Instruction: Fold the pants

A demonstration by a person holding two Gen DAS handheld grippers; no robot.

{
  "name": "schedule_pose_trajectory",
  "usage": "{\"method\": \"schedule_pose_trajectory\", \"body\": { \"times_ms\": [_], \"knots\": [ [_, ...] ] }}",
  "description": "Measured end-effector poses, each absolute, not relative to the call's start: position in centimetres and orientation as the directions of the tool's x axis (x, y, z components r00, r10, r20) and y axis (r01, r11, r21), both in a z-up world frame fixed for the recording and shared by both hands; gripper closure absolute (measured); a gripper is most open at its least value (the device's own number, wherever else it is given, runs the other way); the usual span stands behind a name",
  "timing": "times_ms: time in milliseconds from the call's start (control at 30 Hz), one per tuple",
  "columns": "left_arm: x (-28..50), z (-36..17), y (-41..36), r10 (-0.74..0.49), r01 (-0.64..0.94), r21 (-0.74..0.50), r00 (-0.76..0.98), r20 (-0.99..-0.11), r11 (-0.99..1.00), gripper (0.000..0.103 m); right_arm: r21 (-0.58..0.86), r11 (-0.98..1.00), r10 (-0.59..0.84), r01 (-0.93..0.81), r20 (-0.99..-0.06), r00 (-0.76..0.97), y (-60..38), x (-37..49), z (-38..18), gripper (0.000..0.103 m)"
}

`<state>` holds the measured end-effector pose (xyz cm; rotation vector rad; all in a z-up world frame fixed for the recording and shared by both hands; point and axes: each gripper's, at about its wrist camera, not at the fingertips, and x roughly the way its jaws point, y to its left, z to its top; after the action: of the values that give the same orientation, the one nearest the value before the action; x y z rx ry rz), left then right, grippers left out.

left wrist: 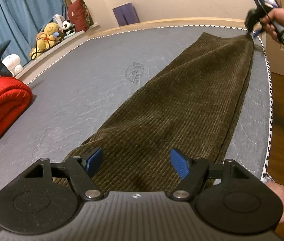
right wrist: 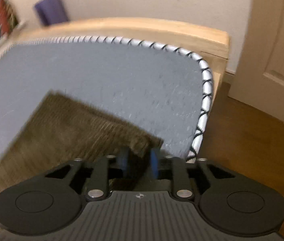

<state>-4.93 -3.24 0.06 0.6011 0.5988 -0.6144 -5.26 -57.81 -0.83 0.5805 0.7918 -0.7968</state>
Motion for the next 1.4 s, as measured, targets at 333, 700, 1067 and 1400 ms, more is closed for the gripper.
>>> {"method": "schedule_pose_trajectory", "body": {
  "times_ms": [333, 700, 1067, 1400],
  "knots": [
    [-3.8, 0.1, -1.8, -0.320, 0.640, 0.301, 0.669, -0.670, 0.707, 0.024, 0.325, 0.787, -0.263, 0.525, -0.593, 0.761, -57.0, 1.6, 0.3, 0.065],
    [-1.7, 0.4, 1.7, -0.270, 0.569, 0.269, 0.687, -0.675, 0.777, 0.024, 0.273, 0.765, -0.230, 0.584, -0.731, 0.643, -56.4, 11.2, -4.2, 0.046],
    [-0.5, 0.4, 2.1, -0.277, 0.569, 0.255, 0.683, -0.676, 0.782, 0.024, 0.161, 0.711, -0.467, 0.685, -0.620, 0.630, -55.6, 13.7, -3.2, 0.100],
    [0.7, 0.1, 5.4, -0.268, 0.514, 0.172, 0.670, -0.693, 0.840, 0.031, 0.045, 0.746, -0.476, 0.664, -0.661, 0.580, -54.8, 14.8, -5.2, 0.053]
  ]
}}
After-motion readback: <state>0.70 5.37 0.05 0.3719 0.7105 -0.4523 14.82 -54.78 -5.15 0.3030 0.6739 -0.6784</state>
